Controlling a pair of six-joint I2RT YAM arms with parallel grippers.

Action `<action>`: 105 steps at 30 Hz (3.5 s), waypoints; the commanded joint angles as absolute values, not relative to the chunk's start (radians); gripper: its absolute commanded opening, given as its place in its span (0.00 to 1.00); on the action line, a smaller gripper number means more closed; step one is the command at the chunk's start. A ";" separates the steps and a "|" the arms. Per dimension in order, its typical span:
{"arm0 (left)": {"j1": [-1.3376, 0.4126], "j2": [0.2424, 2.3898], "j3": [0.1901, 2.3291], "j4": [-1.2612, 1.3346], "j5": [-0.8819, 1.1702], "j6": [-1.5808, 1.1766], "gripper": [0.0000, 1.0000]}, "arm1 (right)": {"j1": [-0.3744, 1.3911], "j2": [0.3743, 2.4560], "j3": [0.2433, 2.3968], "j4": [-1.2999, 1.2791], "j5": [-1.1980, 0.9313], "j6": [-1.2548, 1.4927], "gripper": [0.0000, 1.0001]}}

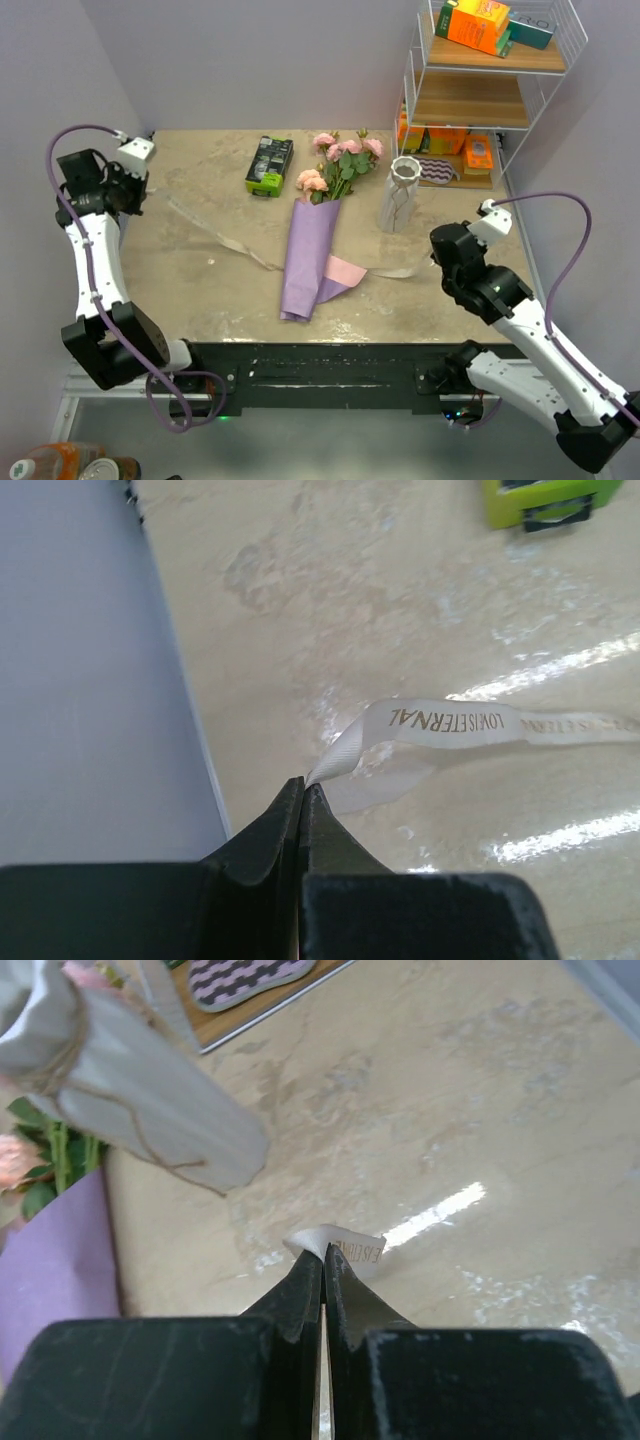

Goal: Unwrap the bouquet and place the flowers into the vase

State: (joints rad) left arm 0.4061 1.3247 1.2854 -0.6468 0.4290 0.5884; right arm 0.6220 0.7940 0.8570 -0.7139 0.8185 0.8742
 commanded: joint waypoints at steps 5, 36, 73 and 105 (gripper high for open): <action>0.508 1.333 1.290 -0.698 0.465 0.701 0.86 | 0.569 0.831 0.959 -0.885 0.945 0.902 0.46; -0.314 2.048 1.851 -1.045 0.874 1.048 0.99 | 0.569 0.670 0.865 -0.367 0.266 0.488 0.65; -0.367 2.212 2.114 -1.069 0.758 0.974 0.00 | 0.569 0.638 0.850 -0.327 0.133 0.480 0.57; -0.365 2.327 2.146 -1.187 0.799 1.054 0.53 | 0.569 0.627 0.821 -0.316 0.086 0.476 0.60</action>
State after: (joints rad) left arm -0.3435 2.3177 2.1033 -1.1511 0.7555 1.0168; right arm 0.5709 0.6220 0.8257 -0.3515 0.1104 0.4889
